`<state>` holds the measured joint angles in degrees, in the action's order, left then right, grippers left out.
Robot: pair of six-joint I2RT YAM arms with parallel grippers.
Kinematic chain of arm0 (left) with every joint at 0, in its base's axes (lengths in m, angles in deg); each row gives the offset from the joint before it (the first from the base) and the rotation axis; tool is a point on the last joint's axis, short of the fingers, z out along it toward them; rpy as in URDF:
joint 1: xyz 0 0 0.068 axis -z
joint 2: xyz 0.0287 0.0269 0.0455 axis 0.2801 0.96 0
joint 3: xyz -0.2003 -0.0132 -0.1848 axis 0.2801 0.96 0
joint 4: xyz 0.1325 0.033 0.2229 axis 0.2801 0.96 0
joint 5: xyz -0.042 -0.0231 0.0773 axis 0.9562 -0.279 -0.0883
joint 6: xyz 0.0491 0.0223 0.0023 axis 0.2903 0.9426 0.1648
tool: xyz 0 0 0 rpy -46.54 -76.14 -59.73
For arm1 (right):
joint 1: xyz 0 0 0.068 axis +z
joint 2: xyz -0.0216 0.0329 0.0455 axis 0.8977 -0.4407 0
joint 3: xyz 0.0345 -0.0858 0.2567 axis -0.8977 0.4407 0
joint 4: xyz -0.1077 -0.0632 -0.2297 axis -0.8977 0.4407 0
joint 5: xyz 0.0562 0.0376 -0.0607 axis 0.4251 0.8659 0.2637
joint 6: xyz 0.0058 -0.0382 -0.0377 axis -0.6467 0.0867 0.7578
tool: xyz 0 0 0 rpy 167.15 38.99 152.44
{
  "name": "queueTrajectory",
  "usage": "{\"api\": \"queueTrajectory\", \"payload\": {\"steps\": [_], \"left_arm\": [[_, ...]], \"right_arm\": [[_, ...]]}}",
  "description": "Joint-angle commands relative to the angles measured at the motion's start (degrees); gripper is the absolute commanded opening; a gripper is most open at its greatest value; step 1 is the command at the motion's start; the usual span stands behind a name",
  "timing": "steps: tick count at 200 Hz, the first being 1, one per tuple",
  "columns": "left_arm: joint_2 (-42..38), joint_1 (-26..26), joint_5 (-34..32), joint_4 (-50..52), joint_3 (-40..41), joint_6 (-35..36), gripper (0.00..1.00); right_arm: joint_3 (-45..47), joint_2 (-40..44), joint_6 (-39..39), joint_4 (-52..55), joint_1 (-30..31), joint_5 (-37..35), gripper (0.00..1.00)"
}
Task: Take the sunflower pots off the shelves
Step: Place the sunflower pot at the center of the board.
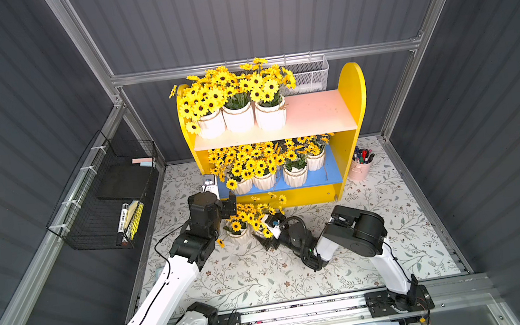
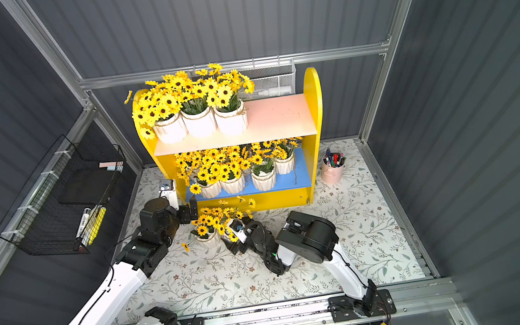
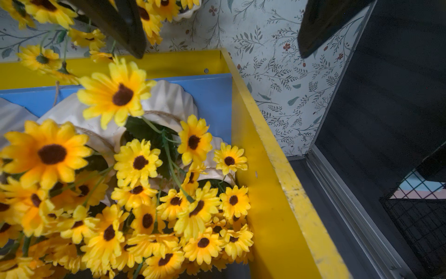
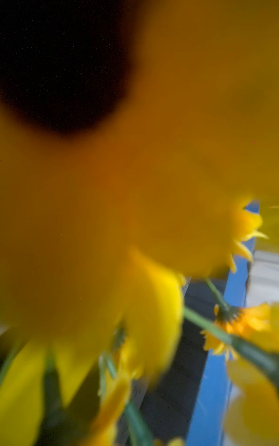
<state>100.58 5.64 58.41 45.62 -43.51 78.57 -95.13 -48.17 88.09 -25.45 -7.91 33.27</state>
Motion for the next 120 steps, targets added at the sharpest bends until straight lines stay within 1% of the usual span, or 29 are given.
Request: {"api": "queueTrajectory", "payload": {"steps": [1,14,42,74,97,120], "left_arm": [[-0.09,-0.20,1.56,-0.45,-0.24,0.26,0.99],[-0.18,-0.20,2.13,-0.58,-0.29,0.25,0.99],[-0.01,-0.20,3.56,-0.24,-0.55,0.17,0.99],[0.48,-0.20,4.19,0.15,-0.90,-0.07,0.99],[0.96,-0.20,5.42,0.45,-1.30,-0.26,0.99],[1.23,-0.22,6.59,0.83,-1.64,-0.62,0.99]], "right_arm": [[1.29,4.11,-0.01,0.30,0.21,0.60,0.99],[2.19,5.17,0.21,0.15,0.22,1.86,0.99],[3.04,5.98,-0.97,0.78,0.20,0.85,0.99],[5.61,9.23,-0.51,4.78,0.17,1.48,0.99],[7.55,13.97,0.11,10.38,-0.14,0.29,0.99],[8.10,17.19,0.19,16.21,-0.53,2.30,0.99]]}}
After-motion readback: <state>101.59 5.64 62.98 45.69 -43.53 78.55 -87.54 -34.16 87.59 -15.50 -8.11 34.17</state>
